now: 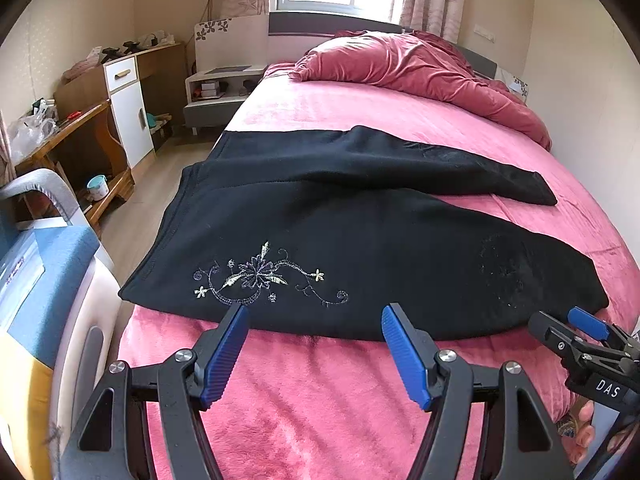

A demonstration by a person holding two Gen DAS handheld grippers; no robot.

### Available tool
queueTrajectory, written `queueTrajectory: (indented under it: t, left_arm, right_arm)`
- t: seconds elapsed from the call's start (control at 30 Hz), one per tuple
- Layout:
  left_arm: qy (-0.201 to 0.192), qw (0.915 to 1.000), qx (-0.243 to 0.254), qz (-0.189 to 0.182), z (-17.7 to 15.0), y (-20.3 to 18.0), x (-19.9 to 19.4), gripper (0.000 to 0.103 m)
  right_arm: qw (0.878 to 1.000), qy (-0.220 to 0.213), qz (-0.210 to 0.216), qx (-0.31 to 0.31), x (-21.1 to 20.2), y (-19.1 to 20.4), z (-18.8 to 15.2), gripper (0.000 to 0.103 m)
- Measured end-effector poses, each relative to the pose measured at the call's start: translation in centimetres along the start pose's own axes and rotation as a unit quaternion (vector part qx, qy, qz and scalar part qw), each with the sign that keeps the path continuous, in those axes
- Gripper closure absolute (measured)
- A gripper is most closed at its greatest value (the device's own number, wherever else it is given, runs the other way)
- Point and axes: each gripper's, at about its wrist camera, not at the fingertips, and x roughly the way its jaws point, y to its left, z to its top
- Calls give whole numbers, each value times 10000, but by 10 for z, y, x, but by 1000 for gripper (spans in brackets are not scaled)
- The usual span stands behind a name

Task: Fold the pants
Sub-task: 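Move both grippers toward the waistband of the black trousers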

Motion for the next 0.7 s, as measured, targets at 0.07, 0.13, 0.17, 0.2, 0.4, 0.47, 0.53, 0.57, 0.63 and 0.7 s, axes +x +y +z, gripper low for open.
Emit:
queueTrajectory:
  t: [0.07, 0.13, 0.17, 0.2, 0.4, 0.47, 0.53, 0.57, 0.63, 0.7]
  left_arm:
    - [-59, 10000, 48, 59, -1, 1, 1, 32]
    - [-74, 9999, 62, 73, -2, 3, 1, 32]
    - [-76, 9999, 54, 81, -2, 3, 1, 32]
    - [-92, 9999, 26, 50, -1, 3, 1, 32]
    - [150, 9995, -188, -204, -3, 10, 12, 32]
    - [301, 9982, -367, -354, -6, 19, 19, 25]
    - [431, 9960, -568, -538, -7, 30, 27, 18]
    - [537, 9944, -697, -585, -8, 36, 30, 18]
    - [734, 9906, -990, -590, -11, 54, 40, 18]
    - [747, 9897, -1116, -490, -13, 67, 45, 18]
  right_arm:
    - [10000, 4, -4, 2, 0, 0, 0, 0]
    - [10000, 6, 0, 0, 0, 0, 0, 0]
    - [10000, 5, -4, -1, 0, 0, 0, 0]
    - [10000, 11, -2, -3, 1, 1, 0, 0]
    - [10000, 72, 10, 49, 4, -2, -2, 0]
    - [9998, 142, 73, 141, 5, -7, -3, 0]
    - [9991, 222, 148, 337, 7, -16, -4, 0]
    - [9983, 285, 213, 470, 8, -23, -5, 0]
    - [9948, 386, 314, 885, 9, -45, -9, 0]
    - [9918, 393, 185, 1202, 6, -68, -12, 0]
